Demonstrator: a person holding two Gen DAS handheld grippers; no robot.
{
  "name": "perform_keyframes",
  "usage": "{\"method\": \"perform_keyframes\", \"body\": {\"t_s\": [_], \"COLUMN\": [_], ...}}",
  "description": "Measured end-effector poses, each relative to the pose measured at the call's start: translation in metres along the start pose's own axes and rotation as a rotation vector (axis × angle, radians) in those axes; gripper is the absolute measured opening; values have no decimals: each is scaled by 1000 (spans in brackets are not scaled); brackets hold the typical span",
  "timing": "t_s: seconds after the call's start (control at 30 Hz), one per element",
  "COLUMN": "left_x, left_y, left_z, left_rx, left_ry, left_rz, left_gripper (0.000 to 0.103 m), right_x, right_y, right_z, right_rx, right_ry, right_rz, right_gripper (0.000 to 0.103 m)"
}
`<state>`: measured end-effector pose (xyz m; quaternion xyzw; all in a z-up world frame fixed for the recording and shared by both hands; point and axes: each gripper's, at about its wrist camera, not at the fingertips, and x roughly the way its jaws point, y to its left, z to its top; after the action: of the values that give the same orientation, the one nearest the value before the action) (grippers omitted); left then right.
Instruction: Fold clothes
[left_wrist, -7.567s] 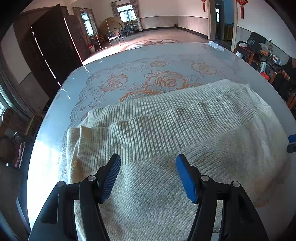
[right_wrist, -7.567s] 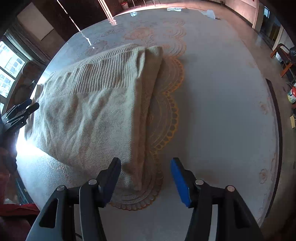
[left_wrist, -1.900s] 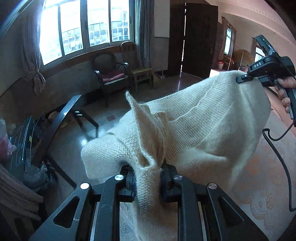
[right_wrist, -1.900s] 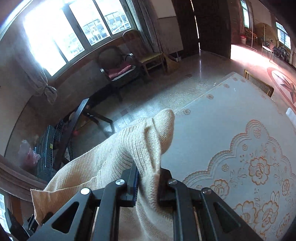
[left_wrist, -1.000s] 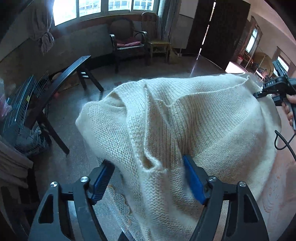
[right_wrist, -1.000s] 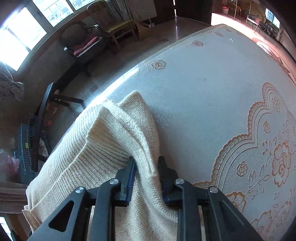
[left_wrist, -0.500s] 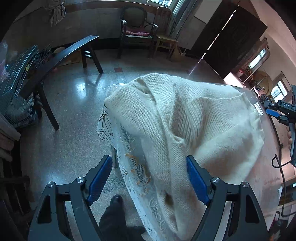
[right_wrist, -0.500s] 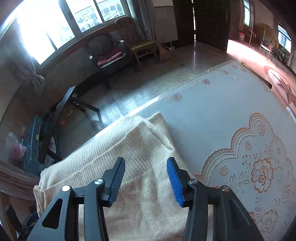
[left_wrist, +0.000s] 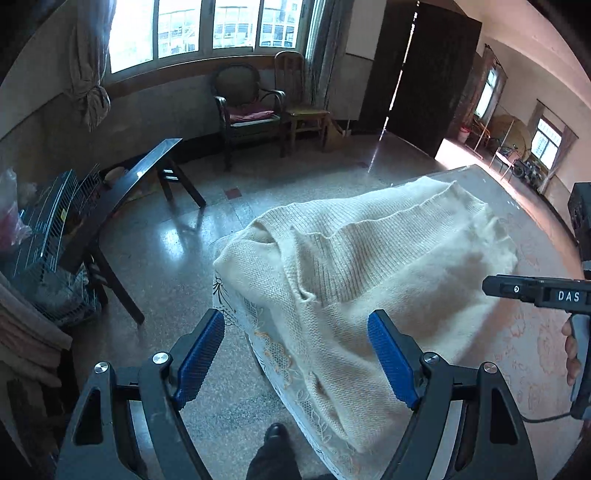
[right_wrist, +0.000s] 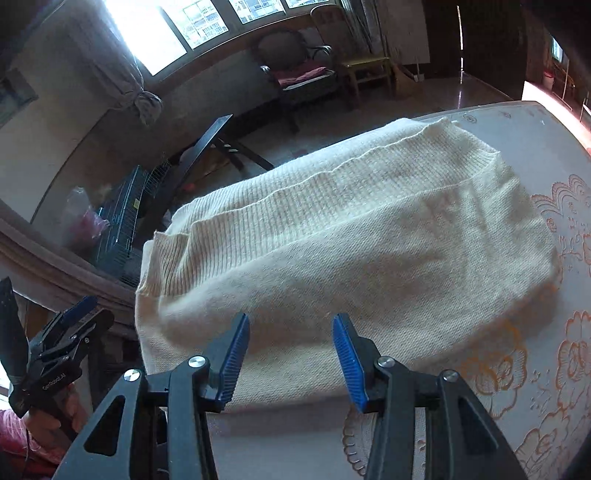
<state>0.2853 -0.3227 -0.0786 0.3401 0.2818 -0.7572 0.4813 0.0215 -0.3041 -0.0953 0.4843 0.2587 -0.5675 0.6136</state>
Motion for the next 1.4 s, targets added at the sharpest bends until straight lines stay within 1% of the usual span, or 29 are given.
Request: {"method": "perform_keyframes", "body": {"t_s": [0.1,0.17,0.27,0.33,0.4,0.53,0.67,0.7,0.77,0.8,0.83,0.93,1.07,1.4], "left_x": [-5,-8,-12,-16,-18,-21,-27,-29,-33,-35,-35,-36,-34,-41], "left_y": [-20,-31,-45,-52,-57,-60,-53,-50,-44,-41,-40,-38,-42,-49], "left_z": [5,6,5,3,2,1,-2,-2,-4,-5,-6,-12,-18,-21], "left_rx": [42,55,81,98,102,91,45,29,-4,-20,-32,-53,-35,3], "left_ry": [11,16,30,30,25,28,12,5,-6,-9,-9,0,18,-2], "left_rz": [44,37,22,25,35,86,102,100,95,91,89,84,90,110], "left_gripper": [81,81,81,81,81,81,81,81,81,81,81,81,81,81], "right_x": [-6,-11,-15,-16,-17,-22,-32,-34,-36,-36,-35,-32,-29,-35], "right_y": [16,23,27,29,33,49,62,64,68,69,70,73,77,77], "right_z": [-17,-26,-39,-45,-50,-54,-50,-50,-49,-50,-51,-56,-61,-64], "right_rx": [-16,-9,25,34,30,-3,-45,-58,-87,-102,-113,-133,-137,-143], "right_ry": [-10,-24,-38,-46,-51,-80,-131,-142,-152,-148,-146,-130,-135,-155], "right_rz": [-47,-66,-48,-37,-47,-107,-177,-198,-228,-231,-227,-207,-196,-231], "right_gripper": [47,47,47,47,47,47,49,50,55,60,62,63,64,65]}}
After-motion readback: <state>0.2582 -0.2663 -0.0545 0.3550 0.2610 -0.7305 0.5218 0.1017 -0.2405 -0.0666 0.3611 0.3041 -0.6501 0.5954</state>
